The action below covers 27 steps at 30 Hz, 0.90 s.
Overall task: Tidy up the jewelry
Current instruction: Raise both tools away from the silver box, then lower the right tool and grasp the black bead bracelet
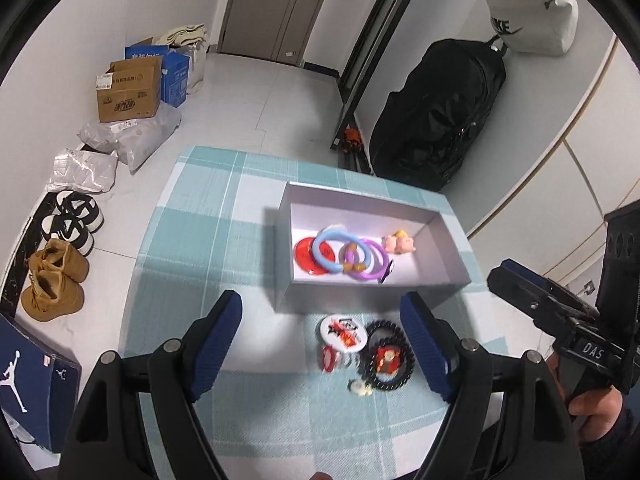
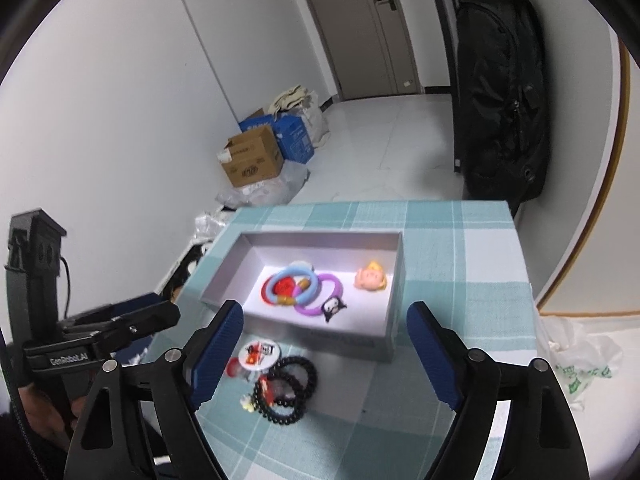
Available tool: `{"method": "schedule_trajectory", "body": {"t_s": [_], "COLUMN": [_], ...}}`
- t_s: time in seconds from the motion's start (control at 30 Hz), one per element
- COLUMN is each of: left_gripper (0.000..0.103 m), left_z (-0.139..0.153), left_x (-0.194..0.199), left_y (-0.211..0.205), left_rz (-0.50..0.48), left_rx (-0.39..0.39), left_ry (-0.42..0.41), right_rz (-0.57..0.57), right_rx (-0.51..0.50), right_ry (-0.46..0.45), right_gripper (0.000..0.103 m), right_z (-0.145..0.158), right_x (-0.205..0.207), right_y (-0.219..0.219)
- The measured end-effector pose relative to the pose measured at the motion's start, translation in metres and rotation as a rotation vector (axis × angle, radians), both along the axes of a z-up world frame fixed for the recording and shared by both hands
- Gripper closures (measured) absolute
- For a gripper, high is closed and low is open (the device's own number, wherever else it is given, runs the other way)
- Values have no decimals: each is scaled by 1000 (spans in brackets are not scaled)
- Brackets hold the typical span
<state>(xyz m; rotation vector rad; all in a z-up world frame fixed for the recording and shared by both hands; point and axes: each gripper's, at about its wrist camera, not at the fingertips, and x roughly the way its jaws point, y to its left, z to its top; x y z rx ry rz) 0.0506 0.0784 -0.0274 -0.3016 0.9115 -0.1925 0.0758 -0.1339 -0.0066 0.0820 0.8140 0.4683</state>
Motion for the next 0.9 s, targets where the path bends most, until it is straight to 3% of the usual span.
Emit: {"method": "schedule_trajectory", "body": {"t_s": [0.2,0.27,0.33,0.53,0.9], "left_gripper": [20,19,19,18,17], "left_z": [-5,-10,-14,-16,-20], "left_x": [-4,-4,-3,-5,-5], "left_y": [0,4,8,15,30], "left_rz": [-27,-38,-48,-38,-37], "left_rx": [20,-19,-79,-104,-164], "left_ry": [4,26,50,57,70], "right_rz": [7,12,34,100,121], "right_rx": [-27,-43,-110,-326,-371], "right_ry": [61,82,80,6,-8], "right_gripper": [12,11,8,8,10], "right_z": [-23,-33,-43,-64,-80], "right_x": [-10,-15,-23,-40,-33], "right_y": [10,15,27,58,81]}}
